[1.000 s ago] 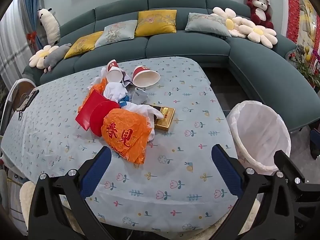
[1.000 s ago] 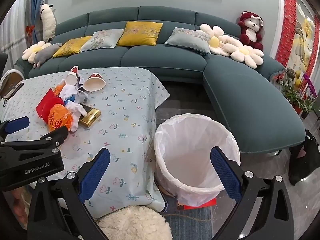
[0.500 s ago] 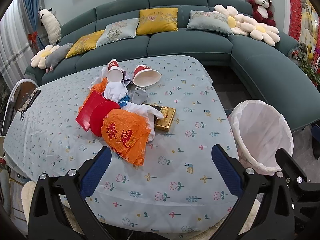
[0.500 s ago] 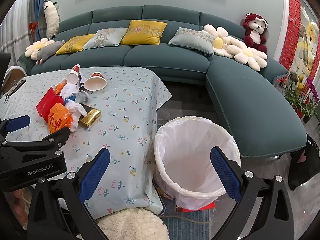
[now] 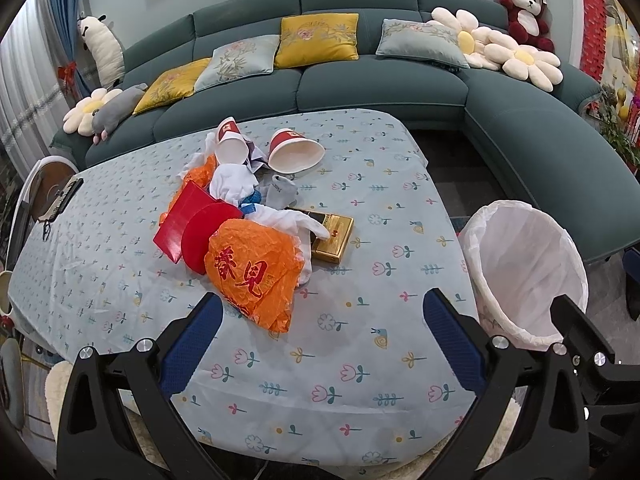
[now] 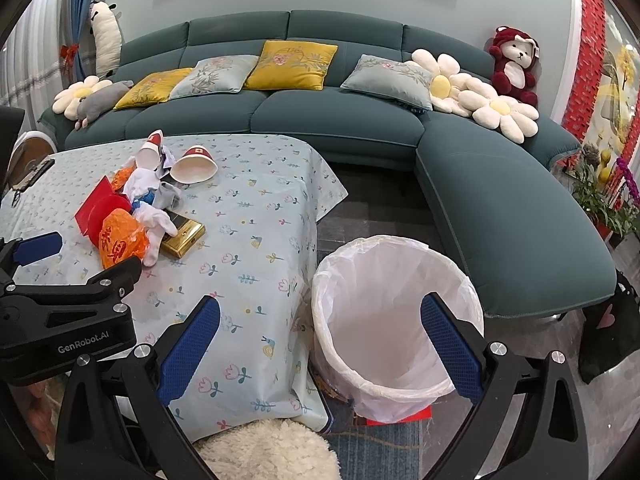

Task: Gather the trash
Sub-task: 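Move both tools toward the pile of trash on the table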

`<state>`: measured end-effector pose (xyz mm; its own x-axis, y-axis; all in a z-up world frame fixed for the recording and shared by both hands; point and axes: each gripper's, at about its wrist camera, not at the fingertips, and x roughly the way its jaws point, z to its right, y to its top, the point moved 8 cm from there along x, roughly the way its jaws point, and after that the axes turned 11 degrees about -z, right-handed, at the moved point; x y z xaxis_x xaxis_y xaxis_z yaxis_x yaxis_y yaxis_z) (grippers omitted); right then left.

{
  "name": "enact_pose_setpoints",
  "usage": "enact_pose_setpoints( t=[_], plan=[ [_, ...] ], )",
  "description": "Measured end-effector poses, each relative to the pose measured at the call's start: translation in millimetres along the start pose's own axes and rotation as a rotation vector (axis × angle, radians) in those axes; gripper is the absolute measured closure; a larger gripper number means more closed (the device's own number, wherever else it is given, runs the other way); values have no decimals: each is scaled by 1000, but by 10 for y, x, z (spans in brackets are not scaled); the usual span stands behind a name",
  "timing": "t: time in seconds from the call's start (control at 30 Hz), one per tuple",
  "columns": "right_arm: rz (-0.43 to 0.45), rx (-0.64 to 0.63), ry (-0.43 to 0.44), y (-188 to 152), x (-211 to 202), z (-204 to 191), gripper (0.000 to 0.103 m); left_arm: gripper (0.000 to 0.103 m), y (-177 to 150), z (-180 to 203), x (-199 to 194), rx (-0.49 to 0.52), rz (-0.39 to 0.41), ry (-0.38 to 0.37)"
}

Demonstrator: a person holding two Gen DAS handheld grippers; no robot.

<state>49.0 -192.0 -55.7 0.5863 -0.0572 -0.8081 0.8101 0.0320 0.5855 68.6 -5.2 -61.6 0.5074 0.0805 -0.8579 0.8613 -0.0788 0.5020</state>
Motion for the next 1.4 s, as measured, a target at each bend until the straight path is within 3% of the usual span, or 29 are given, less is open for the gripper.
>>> enact_pose_setpoints(
  t=[1.4],
  plan=[
    [-6, -4, -14, 70, -92, -140, 7, 7, 72, -95, -120, -1, -13, -11]
  ],
)
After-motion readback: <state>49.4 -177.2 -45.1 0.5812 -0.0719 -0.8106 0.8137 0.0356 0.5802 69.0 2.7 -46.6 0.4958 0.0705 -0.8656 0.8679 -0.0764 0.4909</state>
